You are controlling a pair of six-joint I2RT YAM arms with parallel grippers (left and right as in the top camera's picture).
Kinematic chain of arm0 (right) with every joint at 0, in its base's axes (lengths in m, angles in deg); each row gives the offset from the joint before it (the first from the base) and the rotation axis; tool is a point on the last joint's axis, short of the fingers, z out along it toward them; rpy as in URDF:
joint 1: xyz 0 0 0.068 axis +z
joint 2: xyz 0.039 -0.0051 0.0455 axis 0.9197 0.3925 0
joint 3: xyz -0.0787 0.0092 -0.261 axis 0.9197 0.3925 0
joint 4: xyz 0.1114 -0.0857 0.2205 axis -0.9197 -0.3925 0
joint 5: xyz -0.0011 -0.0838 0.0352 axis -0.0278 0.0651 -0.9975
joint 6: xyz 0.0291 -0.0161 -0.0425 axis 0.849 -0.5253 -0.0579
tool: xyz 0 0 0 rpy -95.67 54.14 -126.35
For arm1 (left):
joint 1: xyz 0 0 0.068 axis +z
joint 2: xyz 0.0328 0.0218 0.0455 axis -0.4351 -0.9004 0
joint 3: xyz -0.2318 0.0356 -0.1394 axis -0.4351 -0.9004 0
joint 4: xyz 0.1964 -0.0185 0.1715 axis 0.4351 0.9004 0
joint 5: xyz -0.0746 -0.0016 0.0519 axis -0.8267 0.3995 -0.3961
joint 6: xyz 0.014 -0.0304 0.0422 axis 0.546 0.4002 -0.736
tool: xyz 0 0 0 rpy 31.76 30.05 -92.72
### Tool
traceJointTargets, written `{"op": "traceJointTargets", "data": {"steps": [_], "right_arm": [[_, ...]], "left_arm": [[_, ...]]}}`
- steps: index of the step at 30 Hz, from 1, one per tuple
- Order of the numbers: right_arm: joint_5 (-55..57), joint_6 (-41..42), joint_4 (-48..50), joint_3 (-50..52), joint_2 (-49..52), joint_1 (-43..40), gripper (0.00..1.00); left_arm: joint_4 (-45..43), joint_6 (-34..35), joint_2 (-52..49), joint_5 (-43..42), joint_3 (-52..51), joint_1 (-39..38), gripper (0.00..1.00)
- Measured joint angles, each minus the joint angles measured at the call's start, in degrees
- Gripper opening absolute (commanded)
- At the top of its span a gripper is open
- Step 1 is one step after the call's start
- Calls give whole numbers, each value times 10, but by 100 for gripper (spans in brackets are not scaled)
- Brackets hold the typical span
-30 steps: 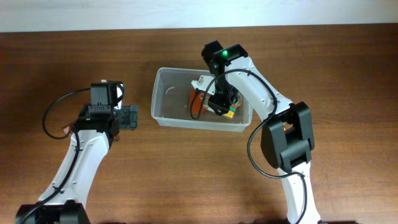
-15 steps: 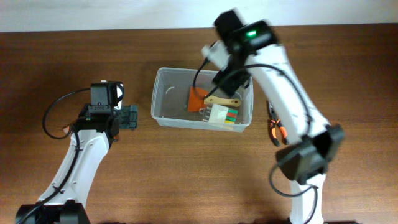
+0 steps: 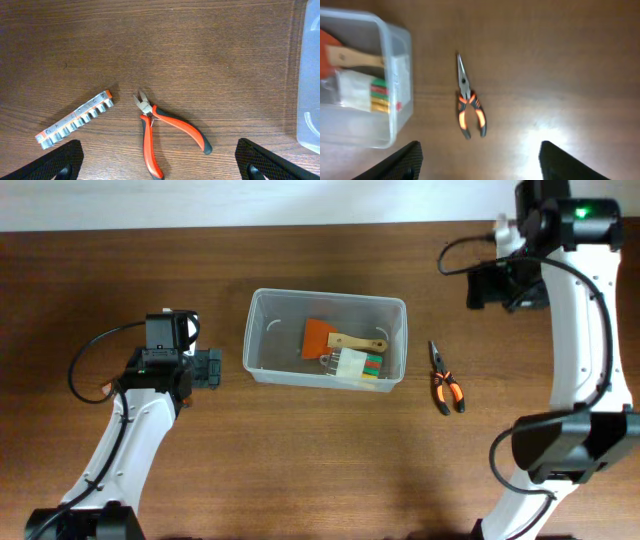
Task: Pack container
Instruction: 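Lower right gripper onto the orange-black needle-nose pliers and grasp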
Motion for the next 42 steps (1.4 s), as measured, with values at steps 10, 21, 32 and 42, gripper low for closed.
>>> {"op": "traceJointTargets", "data": {"steps": [10, 21, 32, 42], "right_arm": [[-22, 16, 141, 271, 2, 0, 73], [-23, 11, 246, 410, 3, -12, 64], [5, 0, 320, 497, 3, -34, 59], [18, -3, 338, 517, -6, -34, 42]], "left_arm": [[0, 0, 0, 0, 0, 0, 99], [0, 0, 0, 0, 0, 0, 99], [0, 0, 0, 0, 0, 0, 99], [0, 0, 0, 0, 0, 0, 99]]}}
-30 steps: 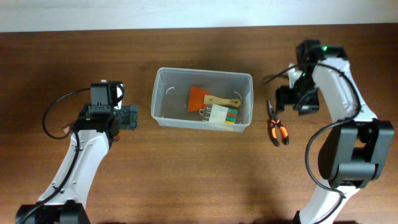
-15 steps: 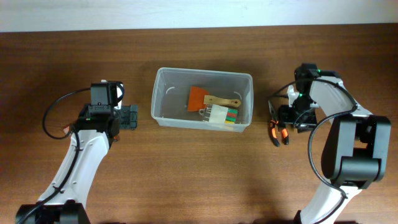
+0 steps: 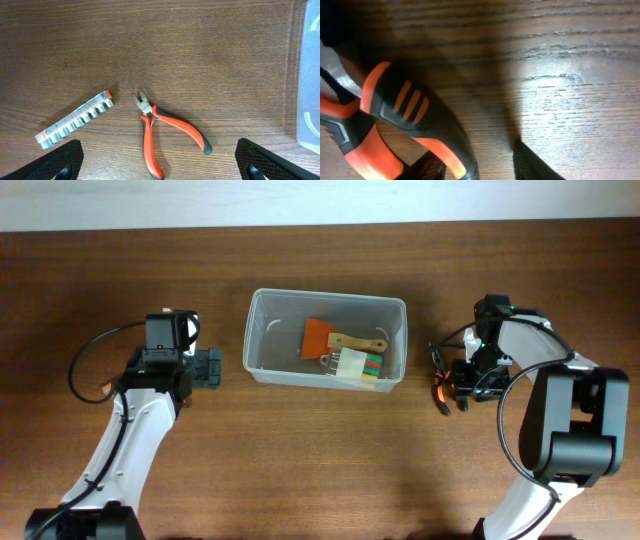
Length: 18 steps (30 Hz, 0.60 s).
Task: Pack container
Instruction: 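Lower right gripper onto the orange-black needle-nose pliers and grasp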
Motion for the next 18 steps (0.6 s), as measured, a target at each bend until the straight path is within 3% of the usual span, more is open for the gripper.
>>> {"op": "traceJointTargets", "data": {"steps": [5, 11, 15, 18], "right_arm": [[1, 2, 0, 0, 0, 5, 35], [2, 0, 12, 2, -3, 21, 41], [2, 0, 21, 3, -4, 26, 26], [2, -1, 24, 3, -4, 26, 22]], "left_arm": [[0, 0, 0, 0, 0, 0, 99], [0, 0, 0, 0, 0, 0, 99], [0, 0, 0, 0, 0, 0, 99], [0, 0, 0, 0, 0, 0, 99]]}}
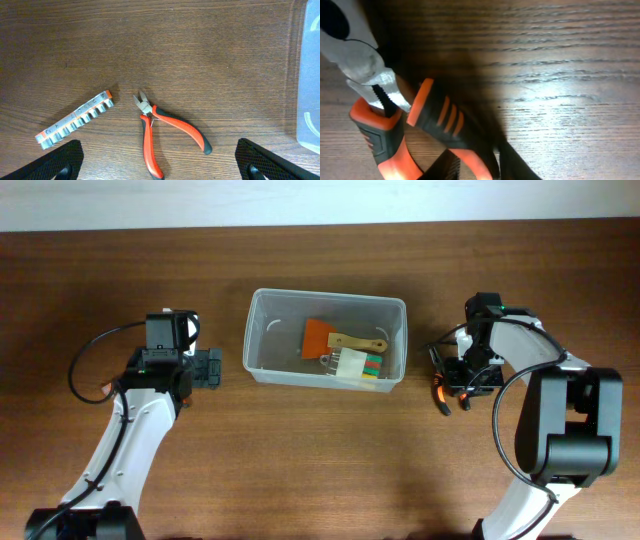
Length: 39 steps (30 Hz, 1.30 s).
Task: Pack container
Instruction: 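Lower right gripper onto the orange-black needle-nose pliers and grasp, then carry the needle-nose pliers into the container and release them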
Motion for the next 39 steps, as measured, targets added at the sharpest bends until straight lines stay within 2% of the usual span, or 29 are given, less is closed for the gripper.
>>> {"op": "traceJointTargets", "data": {"steps": [2, 3, 7, 17, 21, 28, 31, 35, 39], "right_arm": [[1, 0, 0, 0, 0, 0, 18], [2, 1, 1, 0, -1, 0, 13], [0, 0, 3, 0, -2, 1, 4], [-1, 3, 0, -2, -2, 0, 4], [-5, 9, -32, -22, -2, -2, 4], [-15, 19, -119, -169, -45, 8, 4], [-16, 19, -137, -248, -96, 41, 4], [-21, -3, -135, -333, -157, 125, 4], [-30, -88, -116, -362, -181, 236, 4]], "left_arm": [[0, 0, 0, 0, 0, 0, 99], [0, 0, 0, 0, 0, 0, 99], [0, 0, 0, 0, 0, 0, 99], [0, 0, 0, 0, 0, 0, 99], [0, 0, 0, 0, 0, 0, 99], [0, 0, 0, 0, 0, 0, 99], [0, 0, 0, 0, 0, 0, 99], [0, 0, 0, 0, 0, 0, 99], [0, 0, 0, 0, 0, 0, 99]]}}
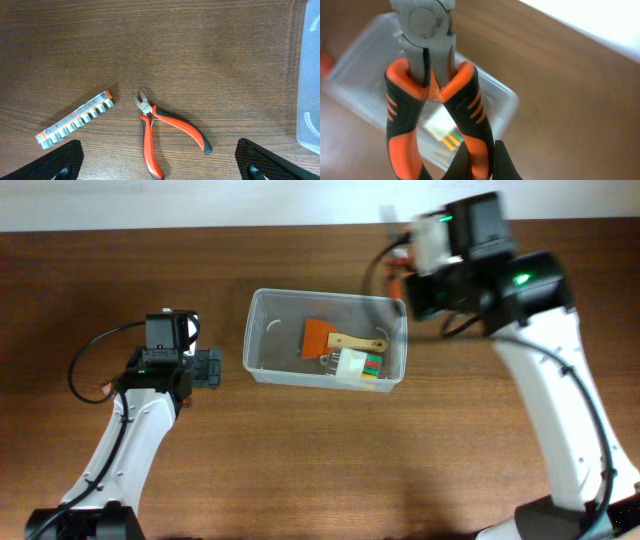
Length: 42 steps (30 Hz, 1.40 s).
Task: Pack container
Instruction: 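Carry the needle-nose pliers into the container and release them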
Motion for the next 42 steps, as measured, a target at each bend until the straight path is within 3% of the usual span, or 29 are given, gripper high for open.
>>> {"op": "traceJointTargets", "data": {"steps": [5, 10, 20, 21, 22, 26, 27, 30, 31, 32, 38, 42], "right_arm": [[-6, -132, 19, 0, 42, 94, 4], [-6, -261, 47, 0, 129, 123, 4], [-4, -357, 85, 4, 296, 122, 4], [-4, -360, 86, 5, 303, 122, 8], [-4, -361, 86, 6, 309, 122, 44], [-4, -361, 89, 5, 315, 122, 59], [-4, -357, 90, 5, 315, 122, 72], [-4, -335, 89, 2, 315, 122, 82], [-4, -328, 86, -1, 315, 122, 95], [-4, -320, 80, -7, 315, 122, 99], [35, -219, -5, -122, 285, 108, 99], [49, -129, -72, -235, 228, 45, 99]], "left_arm": [[0, 0, 0, 0, 0, 0, 99], [0, 0, 0, 0, 0, 0, 99], [0, 0, 0, 0, 0, 0, 99], [0, 0, 0, 0, 0, 0, 99], [0, 0, 0, 0, 0, 0, 99], [0, 0, 0, 0, 0, 0, 99], [0, 0, 0, 0, 0, 0, 99], [0, 0, 0, 0, 0, 0, 99], [0, 0, 0, 0, 0, 0, 99], [0, 0, 0, 0, 0, 0, 99], [0, 0, 0, 0, 0, 0, 99], [-2, 0, 0, 0, 0, 0, 99]]}}
